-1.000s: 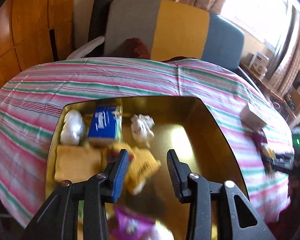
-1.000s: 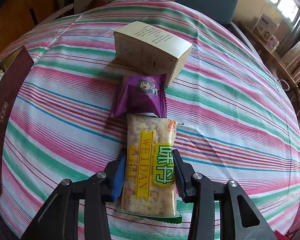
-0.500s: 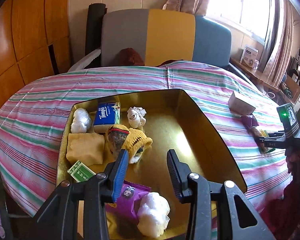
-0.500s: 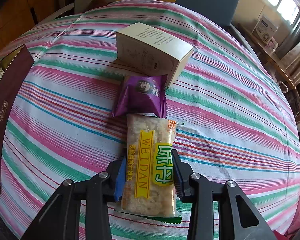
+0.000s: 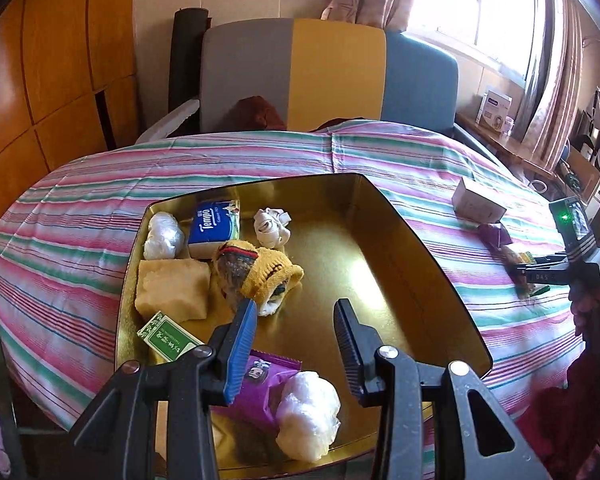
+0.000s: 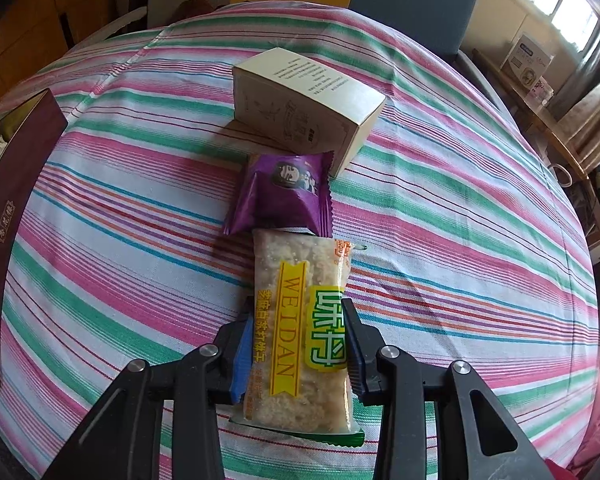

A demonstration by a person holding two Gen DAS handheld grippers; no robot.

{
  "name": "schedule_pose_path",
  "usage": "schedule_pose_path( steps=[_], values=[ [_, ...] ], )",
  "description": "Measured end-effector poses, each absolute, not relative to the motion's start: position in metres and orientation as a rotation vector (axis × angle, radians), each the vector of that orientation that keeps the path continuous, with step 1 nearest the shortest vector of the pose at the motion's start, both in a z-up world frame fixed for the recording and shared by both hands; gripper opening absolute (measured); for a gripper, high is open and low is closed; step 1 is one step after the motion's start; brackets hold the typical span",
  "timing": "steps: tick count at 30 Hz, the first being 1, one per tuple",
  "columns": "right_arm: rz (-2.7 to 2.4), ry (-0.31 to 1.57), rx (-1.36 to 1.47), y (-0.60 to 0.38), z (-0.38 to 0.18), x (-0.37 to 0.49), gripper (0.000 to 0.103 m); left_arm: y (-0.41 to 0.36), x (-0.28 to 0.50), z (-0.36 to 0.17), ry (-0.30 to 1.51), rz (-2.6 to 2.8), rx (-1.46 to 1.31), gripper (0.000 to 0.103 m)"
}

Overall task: Organize objects
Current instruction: 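Carry the WEIDAN snack bag over the gold tray with the right gripper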

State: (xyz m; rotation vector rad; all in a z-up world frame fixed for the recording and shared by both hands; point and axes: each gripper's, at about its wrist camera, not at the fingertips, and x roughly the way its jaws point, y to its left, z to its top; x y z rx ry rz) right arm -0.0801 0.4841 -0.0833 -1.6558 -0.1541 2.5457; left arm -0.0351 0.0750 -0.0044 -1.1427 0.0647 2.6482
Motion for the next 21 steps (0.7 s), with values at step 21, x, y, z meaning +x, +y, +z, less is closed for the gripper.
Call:
schedule_pose_path(
  steps=[21],
  values=[
    [3.023, -0.114, -1.541, 0.296, 0.031, -0.081, 0.039, 0.012, -0.04, 0.012, -0.088, 2.752, -1.113, 0.04]
  ],
)
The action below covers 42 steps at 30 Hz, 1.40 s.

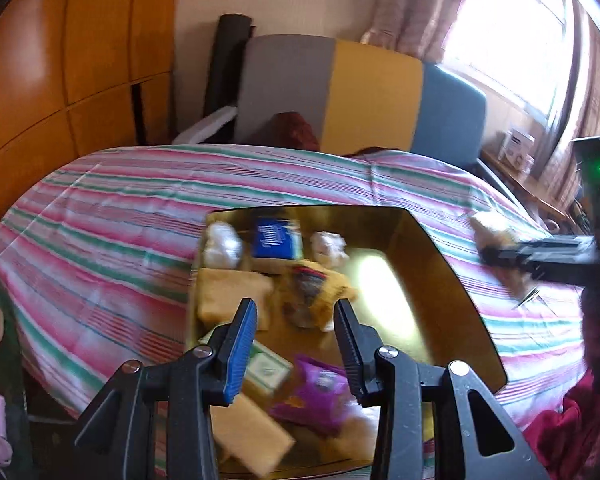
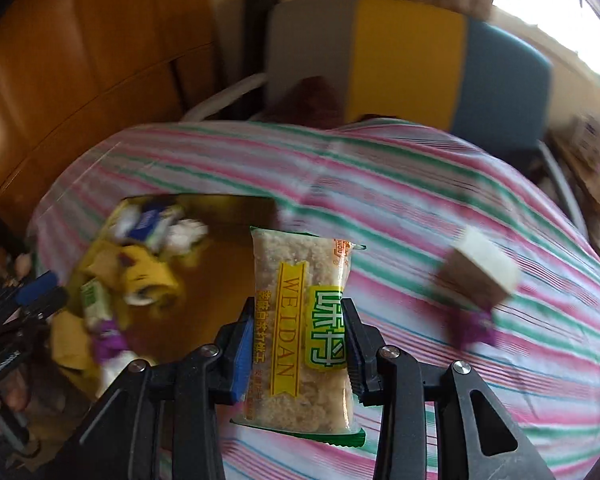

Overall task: Organize objects
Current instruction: 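Carry the WEIDAN snack bag over the gold tray with the right gripper, then open the right gripper to drop the WEIDAN bag into the tray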

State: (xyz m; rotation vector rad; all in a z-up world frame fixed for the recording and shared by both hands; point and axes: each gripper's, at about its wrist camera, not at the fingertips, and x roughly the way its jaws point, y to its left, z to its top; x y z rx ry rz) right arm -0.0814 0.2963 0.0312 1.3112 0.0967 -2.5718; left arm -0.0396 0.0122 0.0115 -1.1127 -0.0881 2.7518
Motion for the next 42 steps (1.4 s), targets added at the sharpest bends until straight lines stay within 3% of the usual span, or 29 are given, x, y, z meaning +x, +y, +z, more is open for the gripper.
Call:
schedule_pose_path(
  steps=[9, 13, 16, 24, 42],
  values=[
    [-2.453, 0.298, 1.53, 0.175, -0.045, -0.139, 0.039, -0.016, -0.046, 0.004, -0.172, 2.772, -1.16, 0.04],
    [-2.425, 0.249, 1.609, 0.156, -0.071, -0.15, 0.044, -0.018, -0.047, 0.001, -0.175, 2.763, -1.178, 0.04],
    [-2.375, 0.121, 1.549, 0.149, -0.069, -0.144, 0.049, -0.017, -0.046, -0.001, -0.165, 2.76, -1.184, 0.04],
    [-2.424, 0.014, 1.401, 0.165, -0.044, -0.126, 0.065, -0.005, -0.043, 0.0, -0.114, 2.745, -1.17, 0.04],
    [-2.684, 0.098, 1.264, 0.299, 0.008, -0.076, 0.078, 0.049, -0.029, 0.018, 0.074, 2.687, -1.098, 0.04]
  ],
)
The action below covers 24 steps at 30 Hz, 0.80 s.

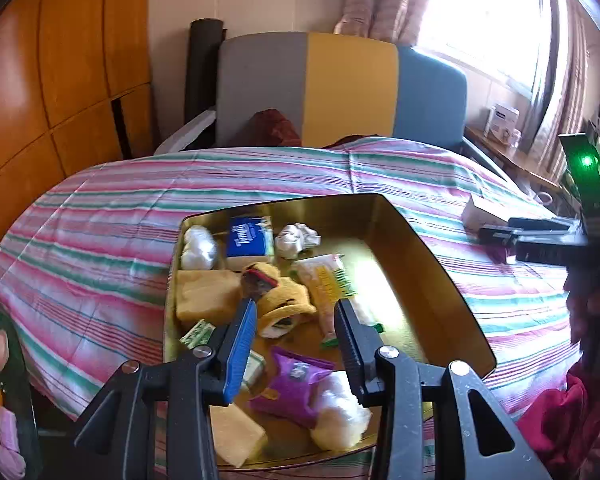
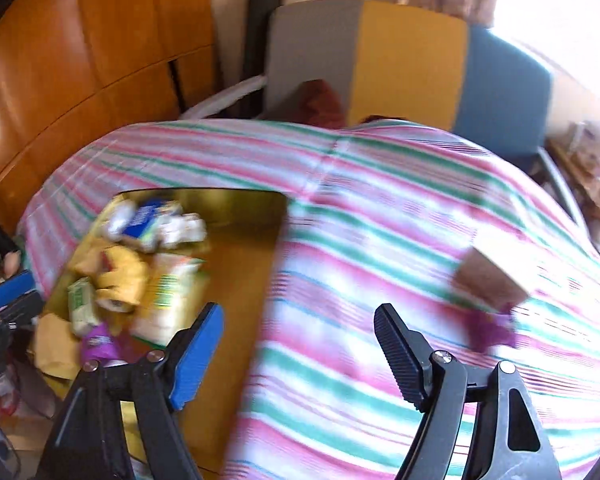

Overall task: Organize objects
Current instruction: 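Open the right gripper to drop the WEIDAN bag into the tray, then reach the left gripper to the beige box and grasp it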

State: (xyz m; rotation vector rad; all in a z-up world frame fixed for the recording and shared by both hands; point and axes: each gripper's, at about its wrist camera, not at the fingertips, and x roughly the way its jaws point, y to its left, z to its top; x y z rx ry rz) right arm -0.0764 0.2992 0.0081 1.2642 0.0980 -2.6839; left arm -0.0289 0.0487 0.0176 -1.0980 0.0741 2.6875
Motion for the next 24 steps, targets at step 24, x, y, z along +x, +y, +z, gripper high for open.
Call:
schedule_pose_path(
  steps=[24],
  values=[
    [-3.133, -0.515, 1.531, 0.556, -0.027, -0.072, 0.085, 0.193, -0.036, 0.022, 0.351, 2.492, -1.039, 0.04]
  ],
)
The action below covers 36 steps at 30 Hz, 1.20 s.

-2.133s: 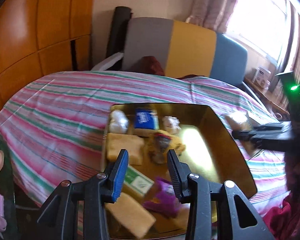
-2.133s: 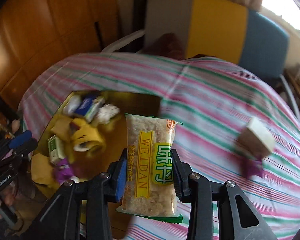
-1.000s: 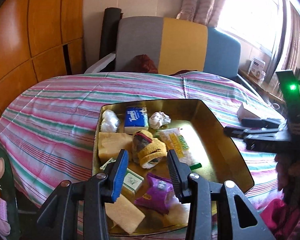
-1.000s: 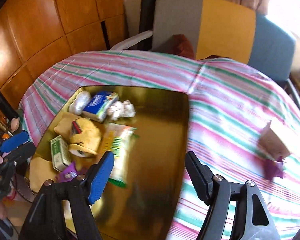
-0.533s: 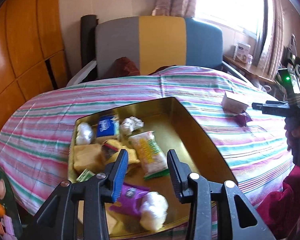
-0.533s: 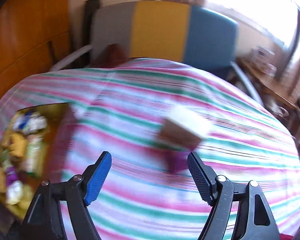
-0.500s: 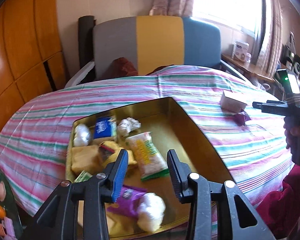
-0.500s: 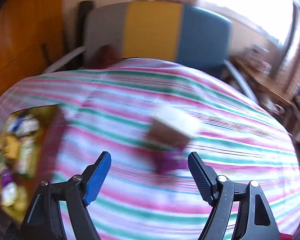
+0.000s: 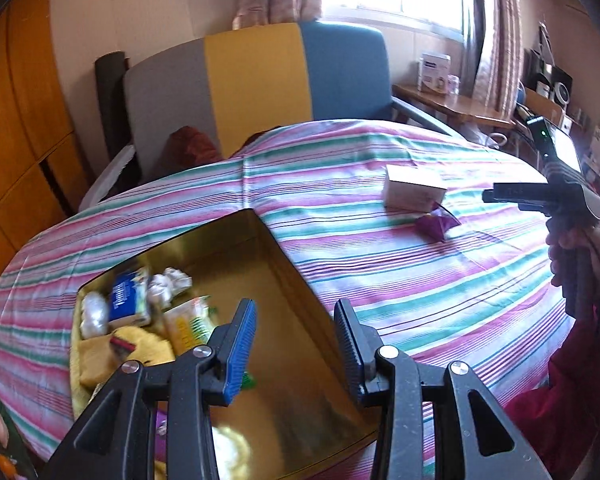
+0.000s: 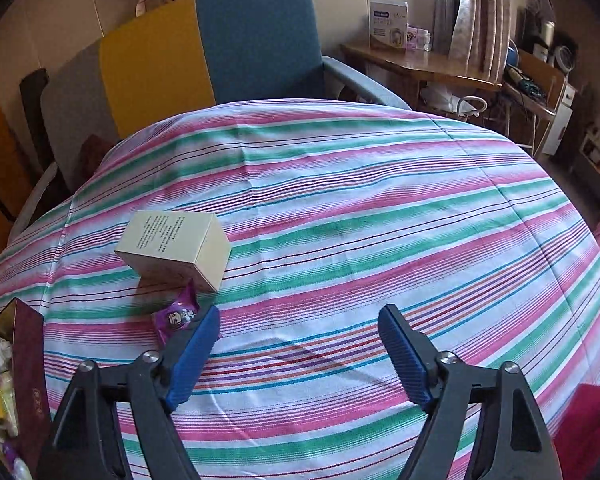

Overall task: Organize objects
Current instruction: 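Reach the left gripper to the beige box and grasp it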

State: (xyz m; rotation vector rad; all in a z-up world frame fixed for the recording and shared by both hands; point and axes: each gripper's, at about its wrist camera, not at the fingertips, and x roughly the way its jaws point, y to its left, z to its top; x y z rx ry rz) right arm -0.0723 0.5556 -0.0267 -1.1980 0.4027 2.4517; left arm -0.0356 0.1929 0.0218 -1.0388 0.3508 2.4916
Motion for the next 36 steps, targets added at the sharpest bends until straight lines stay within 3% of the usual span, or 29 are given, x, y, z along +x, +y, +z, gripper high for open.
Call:
schedule_pose_path(
  steps=[16, 28, 36],
  values=[
    [2.41, 0.473, -1.222, 0.563, -0.031, -0.066, 0.087, 0.244, -0.048, 0.012, 0.372, 2.389, -1.092, 0.04],
    [2.39, 0.706, -1.131, 0.585, -0.024, -0.051, 0.091, 0.315, -0.113, 0.004, 0.073, 2.129, -1.296, 0.041],
    [2.374, 0.881, -1.148, 0.595, -0.03, -0.048, 0.092, 0.377, -0.173, -0.023, -0.091, 2.019, -1.446, 0.063]
  ],
)
